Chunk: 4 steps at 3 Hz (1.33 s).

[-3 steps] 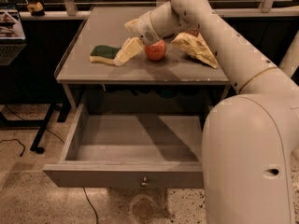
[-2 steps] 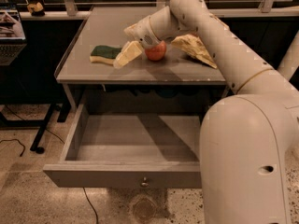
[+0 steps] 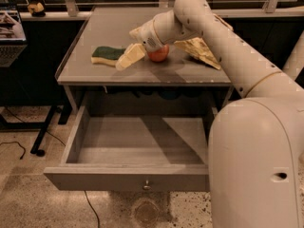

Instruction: Place sponge into top drawer

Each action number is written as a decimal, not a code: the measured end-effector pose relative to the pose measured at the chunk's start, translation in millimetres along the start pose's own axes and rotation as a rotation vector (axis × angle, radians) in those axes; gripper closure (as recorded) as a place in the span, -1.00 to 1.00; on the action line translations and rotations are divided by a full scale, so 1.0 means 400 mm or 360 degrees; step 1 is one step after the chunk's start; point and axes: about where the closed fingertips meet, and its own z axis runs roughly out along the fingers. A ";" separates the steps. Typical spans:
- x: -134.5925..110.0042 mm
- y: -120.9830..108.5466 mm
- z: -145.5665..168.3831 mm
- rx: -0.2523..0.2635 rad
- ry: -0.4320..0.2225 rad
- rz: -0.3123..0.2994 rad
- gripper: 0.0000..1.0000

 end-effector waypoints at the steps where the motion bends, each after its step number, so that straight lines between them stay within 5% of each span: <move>1: 0.007 -0.022 0.018 0.0027 -0.0004 0.0019 -1.00; 4: -0.003 -0.047 0.090 -0.0041 -0.0052 0.0063 -1.00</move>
Offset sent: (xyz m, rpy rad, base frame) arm 0.0330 0.0122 -0.0001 0.0296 -0.0060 -0.0076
